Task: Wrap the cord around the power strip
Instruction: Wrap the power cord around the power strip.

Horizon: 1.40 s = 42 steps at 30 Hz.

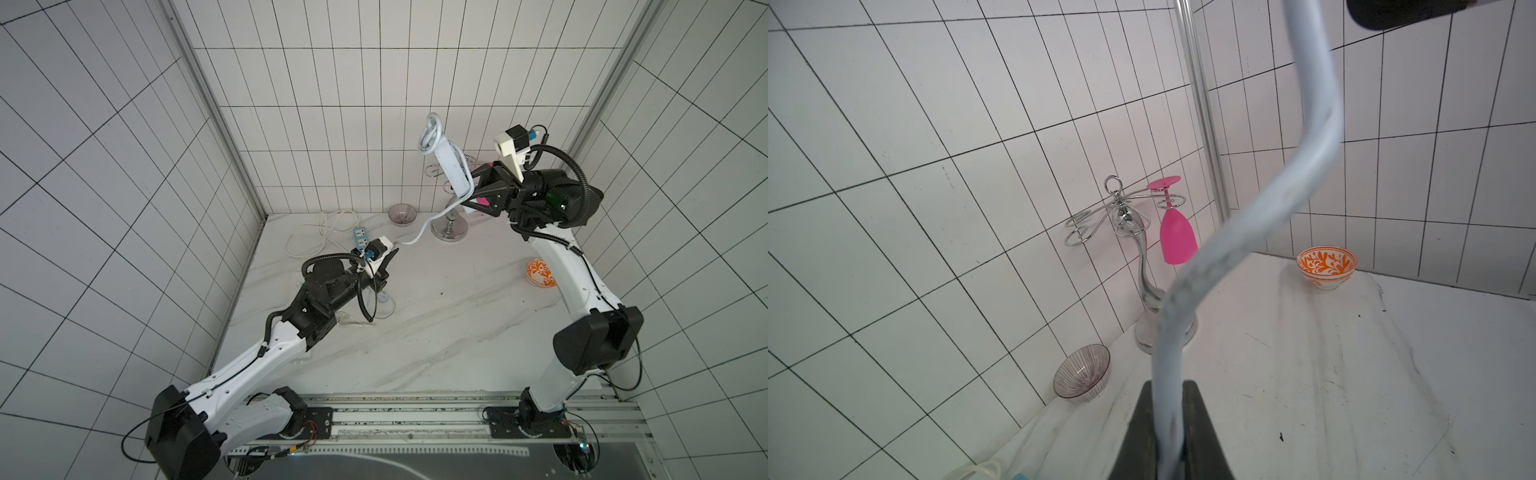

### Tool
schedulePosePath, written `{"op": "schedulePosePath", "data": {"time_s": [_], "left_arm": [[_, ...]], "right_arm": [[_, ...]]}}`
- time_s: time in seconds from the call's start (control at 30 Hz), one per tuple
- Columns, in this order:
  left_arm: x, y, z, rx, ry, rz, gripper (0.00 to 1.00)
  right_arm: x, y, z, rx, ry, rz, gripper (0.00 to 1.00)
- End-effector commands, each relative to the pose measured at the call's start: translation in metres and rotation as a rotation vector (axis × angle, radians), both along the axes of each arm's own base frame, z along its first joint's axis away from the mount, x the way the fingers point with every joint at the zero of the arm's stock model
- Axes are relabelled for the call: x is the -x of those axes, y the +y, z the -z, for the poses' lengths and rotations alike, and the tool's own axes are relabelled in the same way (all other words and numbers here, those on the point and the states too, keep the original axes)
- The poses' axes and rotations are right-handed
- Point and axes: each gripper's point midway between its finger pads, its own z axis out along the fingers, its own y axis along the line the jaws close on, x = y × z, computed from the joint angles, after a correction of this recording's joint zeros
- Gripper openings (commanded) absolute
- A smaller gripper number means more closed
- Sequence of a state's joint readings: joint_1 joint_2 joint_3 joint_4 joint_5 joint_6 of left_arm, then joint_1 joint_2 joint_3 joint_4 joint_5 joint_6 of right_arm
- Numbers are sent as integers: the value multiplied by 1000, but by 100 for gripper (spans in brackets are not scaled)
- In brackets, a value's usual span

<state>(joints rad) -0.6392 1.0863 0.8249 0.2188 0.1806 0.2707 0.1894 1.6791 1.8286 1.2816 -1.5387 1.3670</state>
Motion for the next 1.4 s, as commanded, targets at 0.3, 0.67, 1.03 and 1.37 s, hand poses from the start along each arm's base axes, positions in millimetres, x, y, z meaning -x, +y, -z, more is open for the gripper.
{"op": "schedulePosePath", "data": {"time_s": [0.3,0.67,1.03,1.37], "left_arm": [[8,-27,69,10,238,153,4],[-16,-14,63,-74,227,122,0],[-113,67,13,-176,200,-151,0],[-174,97,-74,-389,55,-398,0]], "right_arm": [[9,-6,-41,-58,-78,27,0],[77,11,-41,44,-203,-117,0],[148,29,37,97,-64,-340,0],[133,72,130,217,212,-457,0]]}}
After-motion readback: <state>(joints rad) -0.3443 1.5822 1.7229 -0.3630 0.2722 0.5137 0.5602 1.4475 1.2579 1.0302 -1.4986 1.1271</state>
